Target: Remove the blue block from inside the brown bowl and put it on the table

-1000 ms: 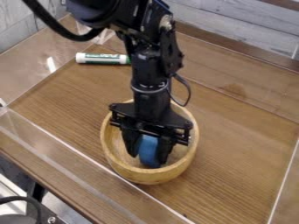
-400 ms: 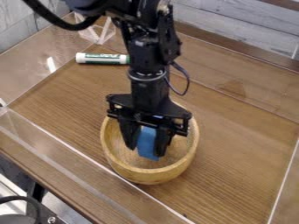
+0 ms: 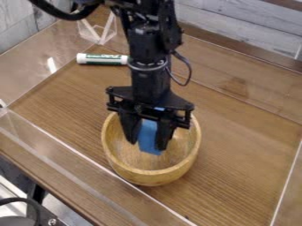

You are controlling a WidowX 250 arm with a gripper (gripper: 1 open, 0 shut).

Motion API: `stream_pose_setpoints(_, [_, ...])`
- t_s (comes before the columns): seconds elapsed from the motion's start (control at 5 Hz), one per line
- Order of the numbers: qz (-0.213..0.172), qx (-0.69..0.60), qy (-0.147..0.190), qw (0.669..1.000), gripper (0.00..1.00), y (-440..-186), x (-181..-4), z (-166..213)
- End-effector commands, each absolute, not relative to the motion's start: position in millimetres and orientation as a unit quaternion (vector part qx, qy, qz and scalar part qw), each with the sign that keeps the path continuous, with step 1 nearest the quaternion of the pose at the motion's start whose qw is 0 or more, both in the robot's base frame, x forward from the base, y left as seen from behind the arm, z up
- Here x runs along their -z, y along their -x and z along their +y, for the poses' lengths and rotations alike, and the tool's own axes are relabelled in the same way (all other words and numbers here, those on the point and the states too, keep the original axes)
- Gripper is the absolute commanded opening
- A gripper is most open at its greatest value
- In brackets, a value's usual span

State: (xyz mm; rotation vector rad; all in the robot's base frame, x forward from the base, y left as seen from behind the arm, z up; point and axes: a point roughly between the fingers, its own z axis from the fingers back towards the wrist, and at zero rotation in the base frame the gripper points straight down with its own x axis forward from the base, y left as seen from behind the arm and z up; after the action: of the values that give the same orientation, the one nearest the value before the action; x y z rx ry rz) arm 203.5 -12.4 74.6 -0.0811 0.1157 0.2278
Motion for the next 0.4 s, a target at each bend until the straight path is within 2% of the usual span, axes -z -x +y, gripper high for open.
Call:
stream_pose_setpoints(0.0, [0.028, -0.119, 0.046, 0.991, 0.00, -214.3, -93.4, -9.9])
stream_pose_setpoints(0.2, [0.029, -0.124, 0.048, 0.991, 0.00, -214.1, -98.1, -8.6])
